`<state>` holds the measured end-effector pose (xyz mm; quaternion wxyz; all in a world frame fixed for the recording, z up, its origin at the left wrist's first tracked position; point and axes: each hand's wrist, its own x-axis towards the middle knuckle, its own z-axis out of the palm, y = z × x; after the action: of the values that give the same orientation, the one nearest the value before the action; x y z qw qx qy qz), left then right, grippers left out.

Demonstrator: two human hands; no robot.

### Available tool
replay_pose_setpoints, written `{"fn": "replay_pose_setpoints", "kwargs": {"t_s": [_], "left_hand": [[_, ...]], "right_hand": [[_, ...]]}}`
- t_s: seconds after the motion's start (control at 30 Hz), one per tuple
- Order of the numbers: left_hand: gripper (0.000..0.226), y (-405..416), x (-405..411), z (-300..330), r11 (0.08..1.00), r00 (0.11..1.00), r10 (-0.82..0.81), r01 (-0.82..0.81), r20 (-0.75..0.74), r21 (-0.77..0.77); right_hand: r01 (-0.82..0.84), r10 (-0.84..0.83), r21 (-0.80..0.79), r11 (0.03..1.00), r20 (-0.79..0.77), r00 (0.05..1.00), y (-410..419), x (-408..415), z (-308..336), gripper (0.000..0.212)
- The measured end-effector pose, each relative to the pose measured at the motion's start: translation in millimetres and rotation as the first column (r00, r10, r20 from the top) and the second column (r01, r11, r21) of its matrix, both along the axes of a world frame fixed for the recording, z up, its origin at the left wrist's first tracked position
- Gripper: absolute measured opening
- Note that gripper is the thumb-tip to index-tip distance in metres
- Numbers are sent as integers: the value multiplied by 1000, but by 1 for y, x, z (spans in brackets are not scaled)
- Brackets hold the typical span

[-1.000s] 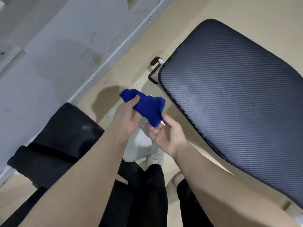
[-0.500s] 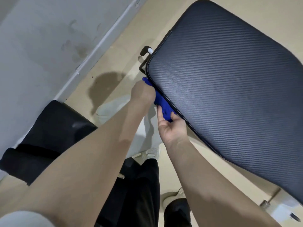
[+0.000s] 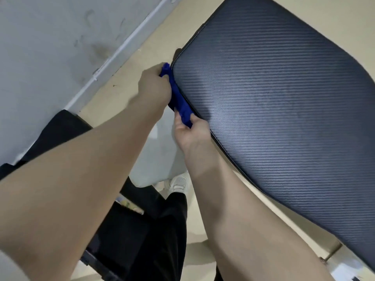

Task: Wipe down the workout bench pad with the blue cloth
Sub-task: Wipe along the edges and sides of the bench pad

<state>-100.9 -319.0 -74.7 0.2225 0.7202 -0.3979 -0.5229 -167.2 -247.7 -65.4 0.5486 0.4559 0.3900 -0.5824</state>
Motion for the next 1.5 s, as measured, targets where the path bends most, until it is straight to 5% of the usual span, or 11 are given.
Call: {"fn": "replay_pose_setpoints", "kwargs": {"t_s": [0.17, 0.33, 0.47, 0.57, 0.7, 0.9, 1.0, 1.2, 1.33, 1.5], "left_hand": [[29, 84, -45, -15, 982, 995, 76, -62, -72, 176], [39, 192, -107, -31, 931, 943, 283, -226, -175, 287], [39, 171, -102, -32, 823, 819, 542, -471, -190, 318], [31, 158, -102, -25, 802, 814, 570, -523, -109, 289], [31, 186, -127, -25, 794, 862, 507, -475, 17, 378], [17, 262, -195, -29, 650, 922, 386, -257, -21, 715], [20, 262, -204, -21, 669, 931, 362, -233, -36, 706], [10, 224, -136, -1, 715, 885, 447, -269, -126, 645], [16, 249, -162, 5, 656, 867, 440, -132, -234, 743], [27, 314, -259, 7, 633, 915, 298, 25, -273, 774]], "right_hand": [[-151, 197, 346, 926, -102, 975, 72, -54, 0, 33], [-30, 57, 316, 948, -76, 995, 142, -107, 16, 29], [-75, 85, 306, 949, -19, 996, 141, -112, 8, 40], [-146, 159, 263, 954, -31, 987, 143, -111, 2, 28], [-240, 264, 321, 916, -32, 964, 172, -135, -3, 36], [88, -44, 353, 931, -132, 990, 241, -218, -6, 34], [112, -47, 341, 933, -194, 980, 242, -216, -2, 35], [-195, 203, 234, 952, -12, 979, 222, -178, 12, 31], [-157, 179, 249, 956, -66, 982, 258, -212, 2, 20], [117, -45, 349, 930, -209, 977, 321, -293, 10, 25]]}}
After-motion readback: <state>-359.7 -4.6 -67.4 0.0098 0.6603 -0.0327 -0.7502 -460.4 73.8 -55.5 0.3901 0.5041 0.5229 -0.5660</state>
